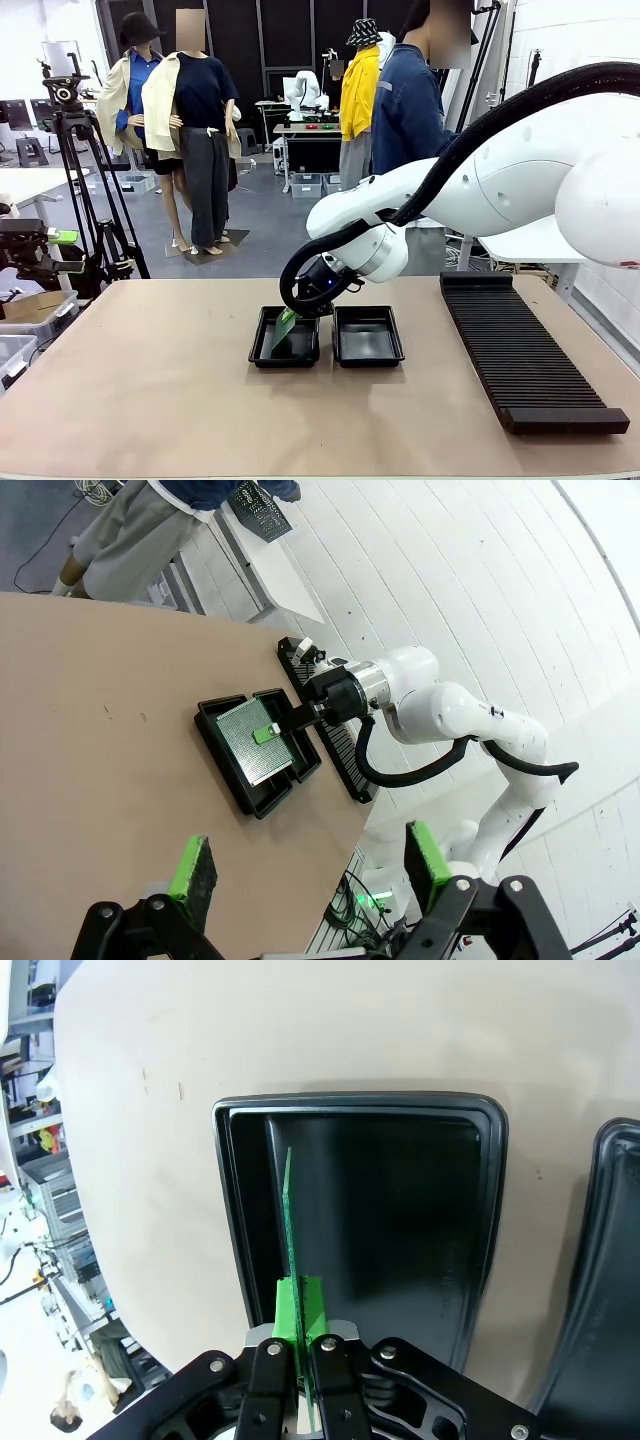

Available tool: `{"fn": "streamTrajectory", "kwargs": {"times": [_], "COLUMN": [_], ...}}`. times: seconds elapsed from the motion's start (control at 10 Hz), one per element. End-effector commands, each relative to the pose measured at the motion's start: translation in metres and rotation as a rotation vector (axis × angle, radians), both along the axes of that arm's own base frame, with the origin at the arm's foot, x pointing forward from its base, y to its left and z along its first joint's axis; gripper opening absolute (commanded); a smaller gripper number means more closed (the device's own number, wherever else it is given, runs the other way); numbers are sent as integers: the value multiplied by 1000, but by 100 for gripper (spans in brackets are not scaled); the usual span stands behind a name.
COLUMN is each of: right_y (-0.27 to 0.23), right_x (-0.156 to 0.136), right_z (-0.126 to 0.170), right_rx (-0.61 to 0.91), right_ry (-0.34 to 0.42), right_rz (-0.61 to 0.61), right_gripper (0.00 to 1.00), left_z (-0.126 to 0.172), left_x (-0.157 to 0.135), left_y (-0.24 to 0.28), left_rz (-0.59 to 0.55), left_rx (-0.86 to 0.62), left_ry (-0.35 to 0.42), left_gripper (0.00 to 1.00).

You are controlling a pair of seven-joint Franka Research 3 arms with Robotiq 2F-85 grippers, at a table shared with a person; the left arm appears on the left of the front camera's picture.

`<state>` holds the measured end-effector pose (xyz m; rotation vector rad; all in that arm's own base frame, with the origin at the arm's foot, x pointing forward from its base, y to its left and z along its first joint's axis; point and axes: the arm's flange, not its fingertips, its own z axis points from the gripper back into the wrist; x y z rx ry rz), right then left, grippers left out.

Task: Inspect and transfer BCBs to ESD trays.
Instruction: Pick up the Blank PCB from the PCB Rack and place it in the left ESD tray.

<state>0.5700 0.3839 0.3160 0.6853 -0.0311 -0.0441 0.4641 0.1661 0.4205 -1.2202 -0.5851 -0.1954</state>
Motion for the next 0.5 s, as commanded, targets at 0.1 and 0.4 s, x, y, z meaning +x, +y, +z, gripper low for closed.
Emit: {"fn": "streamTrajectory", "kwargs": {"times": [0.1, 0.4], "right_y": [0, 0], "right_x": [0, 0], "right_z": [0, 0], "right_rx": [-1, -1], "right_ry": [0, 0], "right_rz": [0, 0], "right_gripper": [0, 0], "left_z": [2, 2], "left_x": [0, 0], "left_y": [1, 1], "left_rz": [7, 7], "left_rx": [-3, -3], "left_ry": [9, 9], "left_gripper": [100, 100]}}
